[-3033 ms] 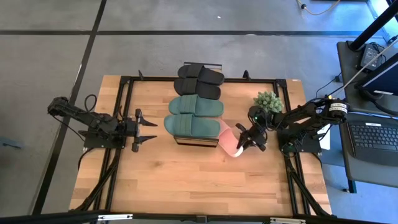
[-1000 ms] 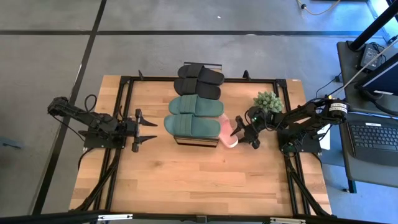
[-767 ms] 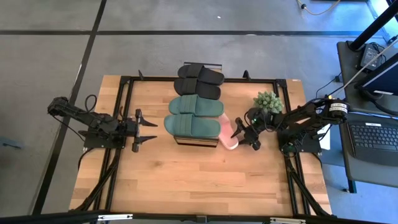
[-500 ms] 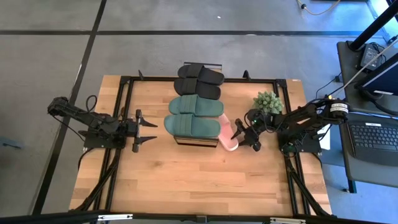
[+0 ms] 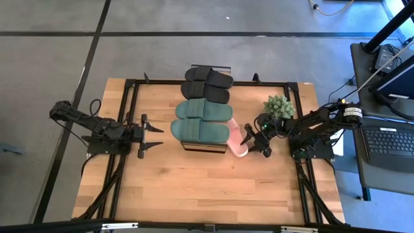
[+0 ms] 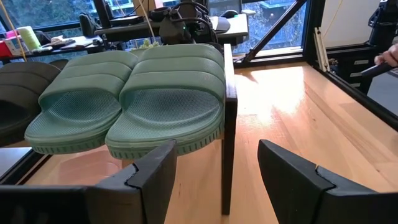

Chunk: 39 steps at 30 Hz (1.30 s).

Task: Pick and place slides into the shelf
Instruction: Put the pink slipper under the shelf

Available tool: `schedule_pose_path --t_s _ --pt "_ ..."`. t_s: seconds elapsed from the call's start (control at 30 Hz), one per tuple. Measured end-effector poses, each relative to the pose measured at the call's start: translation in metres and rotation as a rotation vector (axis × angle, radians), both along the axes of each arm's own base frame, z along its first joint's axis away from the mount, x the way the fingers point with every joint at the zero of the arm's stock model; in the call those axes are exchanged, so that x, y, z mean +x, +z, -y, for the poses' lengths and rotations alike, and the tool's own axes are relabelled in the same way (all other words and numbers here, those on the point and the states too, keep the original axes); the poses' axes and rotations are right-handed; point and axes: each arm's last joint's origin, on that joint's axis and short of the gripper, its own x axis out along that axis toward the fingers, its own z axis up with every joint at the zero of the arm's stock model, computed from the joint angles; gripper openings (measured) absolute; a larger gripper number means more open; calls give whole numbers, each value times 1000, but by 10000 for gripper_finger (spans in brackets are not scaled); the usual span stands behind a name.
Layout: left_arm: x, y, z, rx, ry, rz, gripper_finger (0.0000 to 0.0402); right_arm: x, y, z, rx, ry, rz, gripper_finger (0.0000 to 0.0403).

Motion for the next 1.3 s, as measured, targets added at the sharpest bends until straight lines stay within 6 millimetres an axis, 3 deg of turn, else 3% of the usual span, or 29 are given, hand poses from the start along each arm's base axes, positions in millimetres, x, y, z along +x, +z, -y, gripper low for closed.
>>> schedule_pose_path --t_s 0.6,0.87,1.3 --pt "0 0 0 1 0 -2 216 7 5 0 67 -56 -24 218" --pt "0 -1 0 3 0 -7 216 23 14 -5 37 -67 -218 218" --pt "-1 -5 0 19 -1 -49 216 38 46 -14 51 -39 -543 218"
